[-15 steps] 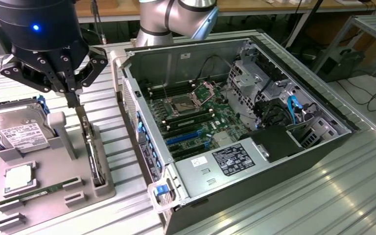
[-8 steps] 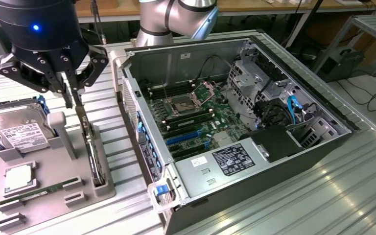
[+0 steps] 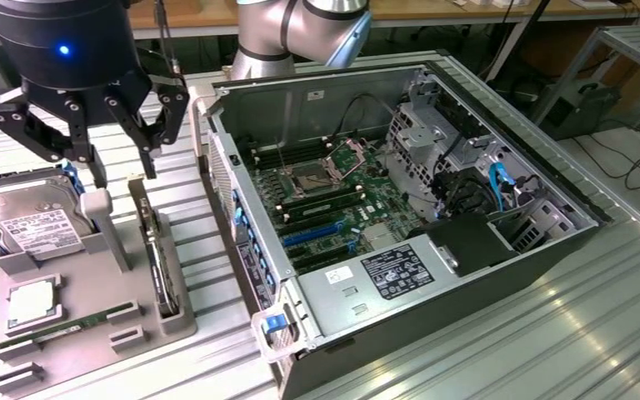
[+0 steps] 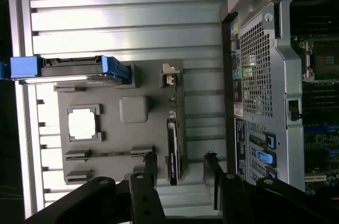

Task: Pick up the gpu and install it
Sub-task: 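Pick up the gpu and move the gpu toward the slot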

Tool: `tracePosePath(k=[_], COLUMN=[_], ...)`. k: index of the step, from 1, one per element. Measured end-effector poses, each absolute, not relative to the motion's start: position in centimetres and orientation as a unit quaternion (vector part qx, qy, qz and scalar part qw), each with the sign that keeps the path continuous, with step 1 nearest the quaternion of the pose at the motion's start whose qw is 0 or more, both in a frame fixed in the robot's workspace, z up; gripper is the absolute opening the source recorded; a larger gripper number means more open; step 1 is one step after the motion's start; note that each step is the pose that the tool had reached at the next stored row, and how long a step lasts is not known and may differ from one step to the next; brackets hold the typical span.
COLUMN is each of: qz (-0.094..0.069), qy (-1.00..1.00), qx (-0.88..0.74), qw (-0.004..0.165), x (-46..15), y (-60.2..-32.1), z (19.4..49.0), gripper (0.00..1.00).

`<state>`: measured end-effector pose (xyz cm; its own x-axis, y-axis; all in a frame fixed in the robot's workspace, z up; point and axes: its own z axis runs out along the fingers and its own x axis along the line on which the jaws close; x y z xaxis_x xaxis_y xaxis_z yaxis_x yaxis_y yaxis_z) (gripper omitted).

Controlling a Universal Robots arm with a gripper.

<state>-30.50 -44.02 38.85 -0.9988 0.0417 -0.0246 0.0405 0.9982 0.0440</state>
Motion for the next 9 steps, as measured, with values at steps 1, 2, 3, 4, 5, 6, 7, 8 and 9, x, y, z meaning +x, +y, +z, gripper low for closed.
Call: tracePosePath(k=[1,2,3,4,5,6,7,8,9], qz=[0.022,0.021,0.019,0.017,0.015,0.014,0.014,0.013,0.013], qy=[1.0,1.0,1.0,1.0,1.0,1.0,1.0,1.0,1.0], qx=[0.014,0.009,0.007,0.006,0.006,0.006,0.007,0.008,0.011], qw=[0.013,0.012,0.012,0.012,0.012,0.012,0.012,0.012,0.012], x=[-30.5,-30.5,-30.5,-30.5,-30.5,-30.5,-30.5,-30.5,-30.5], y=[-44.0,-44.0,-44.0,-44.0,-44.0,-44.0,-44.0,-44.0,-44.0], z=[38.6,38.4,38.2,38.1,38.0,37.8,37.7,37.6,37.5], gripper=[0.48,0.48,0.48,0.48,0.48,0.48,0.48,0.48,0.48])
